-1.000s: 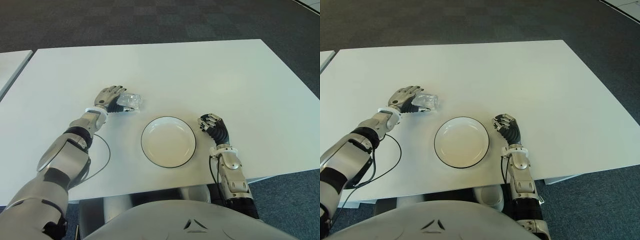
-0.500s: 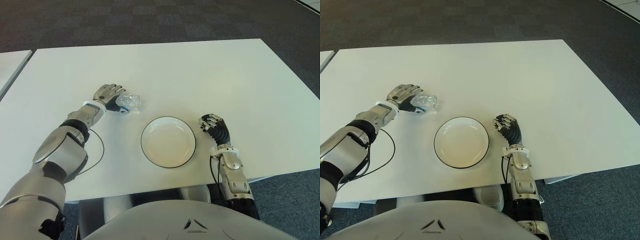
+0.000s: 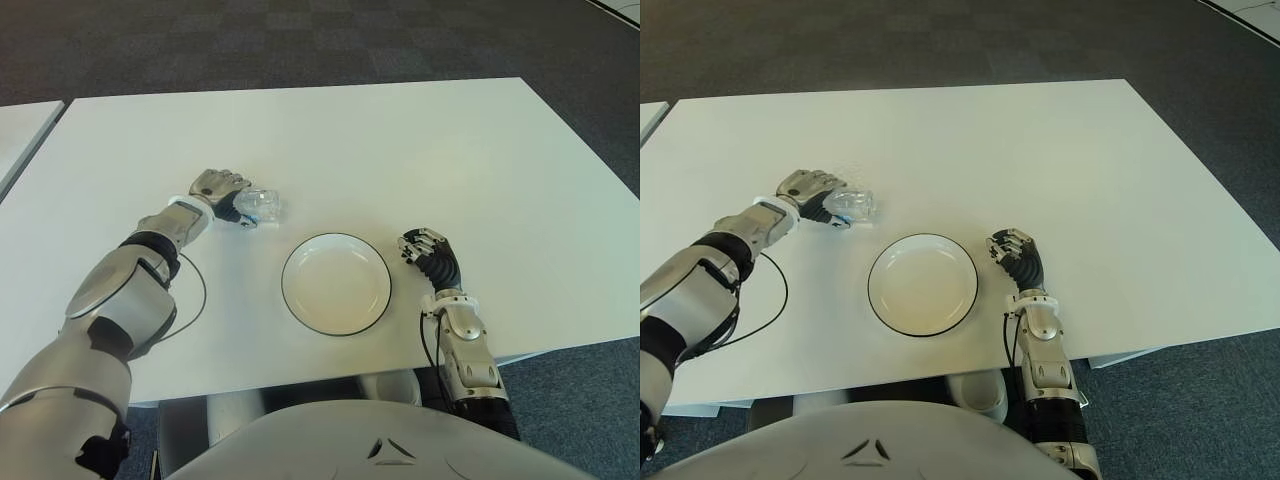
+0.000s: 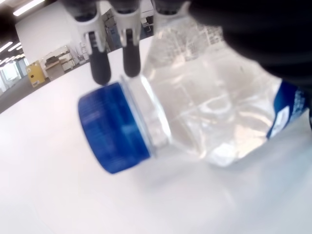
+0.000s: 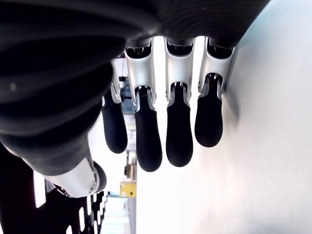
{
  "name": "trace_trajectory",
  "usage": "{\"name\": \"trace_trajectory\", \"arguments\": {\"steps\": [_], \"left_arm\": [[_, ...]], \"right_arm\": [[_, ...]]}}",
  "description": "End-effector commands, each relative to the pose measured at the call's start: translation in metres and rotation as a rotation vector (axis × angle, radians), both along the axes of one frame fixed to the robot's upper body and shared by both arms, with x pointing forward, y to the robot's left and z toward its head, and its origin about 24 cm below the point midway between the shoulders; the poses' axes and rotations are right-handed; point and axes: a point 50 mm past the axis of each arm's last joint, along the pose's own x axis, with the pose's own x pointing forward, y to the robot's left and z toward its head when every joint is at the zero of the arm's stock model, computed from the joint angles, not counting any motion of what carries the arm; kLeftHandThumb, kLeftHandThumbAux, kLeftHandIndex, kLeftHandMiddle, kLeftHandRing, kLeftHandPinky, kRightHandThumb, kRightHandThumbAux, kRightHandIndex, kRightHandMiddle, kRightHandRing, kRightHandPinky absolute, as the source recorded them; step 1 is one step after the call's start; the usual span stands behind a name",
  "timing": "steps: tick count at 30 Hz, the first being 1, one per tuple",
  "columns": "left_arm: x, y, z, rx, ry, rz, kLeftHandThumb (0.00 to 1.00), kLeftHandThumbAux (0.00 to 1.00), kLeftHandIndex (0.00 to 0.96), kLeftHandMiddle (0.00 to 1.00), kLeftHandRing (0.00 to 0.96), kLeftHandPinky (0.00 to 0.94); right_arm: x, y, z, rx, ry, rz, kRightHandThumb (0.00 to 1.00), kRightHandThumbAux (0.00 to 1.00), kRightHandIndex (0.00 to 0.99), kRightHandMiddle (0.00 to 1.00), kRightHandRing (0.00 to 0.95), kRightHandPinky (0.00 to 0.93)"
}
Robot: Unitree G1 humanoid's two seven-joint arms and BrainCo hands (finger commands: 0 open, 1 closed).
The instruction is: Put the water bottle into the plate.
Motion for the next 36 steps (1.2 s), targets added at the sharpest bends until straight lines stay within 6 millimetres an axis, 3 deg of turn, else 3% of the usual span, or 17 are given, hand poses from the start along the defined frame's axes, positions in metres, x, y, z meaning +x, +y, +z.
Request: {"name": "trace_trajectory", "arguments": {"steps": [1, 8, 14, 17, 20, 36], "left_arm": [[-0.0268, 0.0055, -0.0335, 0.065, 0.175, 0.003, 0.634, 0.408, 0.288, 0.281, 0.266, 0.326], [-0.0257, 0.0043, -0.0322, 0.008, 0.166, 0.029, 0.698, 0.411, 0.456, 0.474, 0.461, 0.488], [-0.0245, 0.0043, -0.0302, -0.044, 0.142, 0.056, 0.705, 0.423, 0.514, 0.569, 0.558, 0.576], [-0.0250, 0.0050, -0.0303, -0.082, 0.116, 0.084, 0.715, 0.599, 0.463, 0.654, 0.647, 0.656], [-0.0252, 0.0060, -0.0299, -0.118, 0.100, 0.111, 0.717, 0.658, 0.447, 0.700, 0.689, 0.691], [-0.0215, 0.0113, -0.0263, -0.280, 0.116, 0.280, 0.725, 0.696, 0.444, 0.811, 0.812, 0.826]], "right_arm": [[-0.0068, -0.0009, -0.0096, 0.009, 0.053, -0.007, 0.705, 0.731, 0.430, 0.573, 0.578, 0.586], [-0.0067, -0.0010, -0.0095, 0.007, 0.057, -0.009, 0.705, 0.731, 0.430, 0.571, 0.576, 0.584], [-0.0068, -0.0016, -0.0096, 0.006, 0.059, -0.013, 0.705, 0.731, 0.430, 0.573, 0.576, 0.586], [-0.0068, -0.0020, -0.0097, 0.004, 0.060, -0.017, 0.705, 0.731, 0.430, 0.576, 0.578, 0.586], [-0.0067, -0.0023, -0.0098, 0.003, 0.062, -0.020, 0.705, 0.731, 0.430, 0.577, 0.579, 0.587], [-0.0053, -0.0029, -0.0102, 0.005, 0.055, -0.017, 0.705, 0.731, 0.430, 0.581, 0.589, 0.606]]}}
